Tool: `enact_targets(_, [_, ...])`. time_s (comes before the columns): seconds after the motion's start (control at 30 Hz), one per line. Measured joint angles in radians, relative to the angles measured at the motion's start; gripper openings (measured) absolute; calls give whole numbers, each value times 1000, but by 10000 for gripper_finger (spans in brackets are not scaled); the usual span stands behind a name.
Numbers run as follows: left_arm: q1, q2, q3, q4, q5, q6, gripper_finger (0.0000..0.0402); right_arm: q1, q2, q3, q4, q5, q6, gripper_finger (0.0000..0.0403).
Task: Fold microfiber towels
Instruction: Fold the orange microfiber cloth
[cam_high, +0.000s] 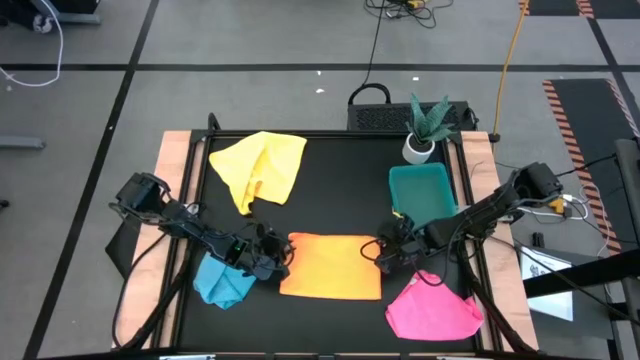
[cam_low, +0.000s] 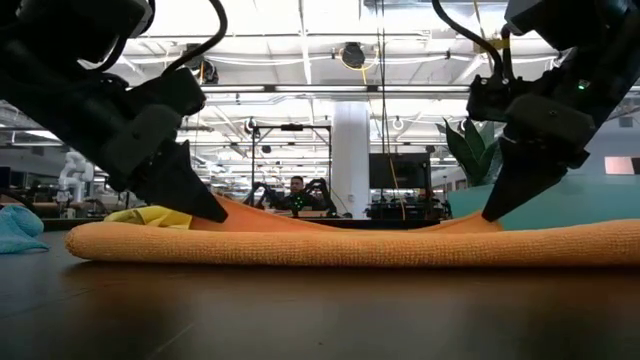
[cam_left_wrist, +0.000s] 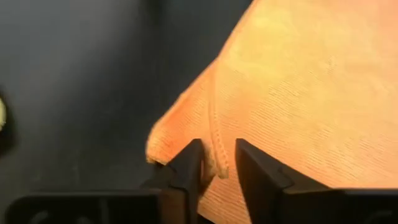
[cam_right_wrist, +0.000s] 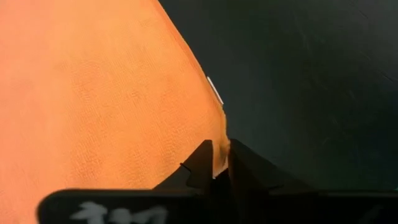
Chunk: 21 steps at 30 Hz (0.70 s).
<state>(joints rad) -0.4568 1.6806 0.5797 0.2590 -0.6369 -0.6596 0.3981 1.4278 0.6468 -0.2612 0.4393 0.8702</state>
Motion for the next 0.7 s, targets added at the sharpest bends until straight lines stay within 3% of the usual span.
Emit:
enact_targets(0.2, [0,-56,1,-36,28,-9,148,0,-88,0,-11,5,-10,96])
enact_targets(0.33, [0,-128,1,-89,-37,-24,142,12,-133,0,10,30,-4,99])
enact_targets(0.47, [-8,-165,0,-82,-97,-23,128,46,-110,0,111,27,-51,81])
enact_targets(0.7, [7,-104,0,-53,-73,-1,103,27,30,0,179,30,-47,15])
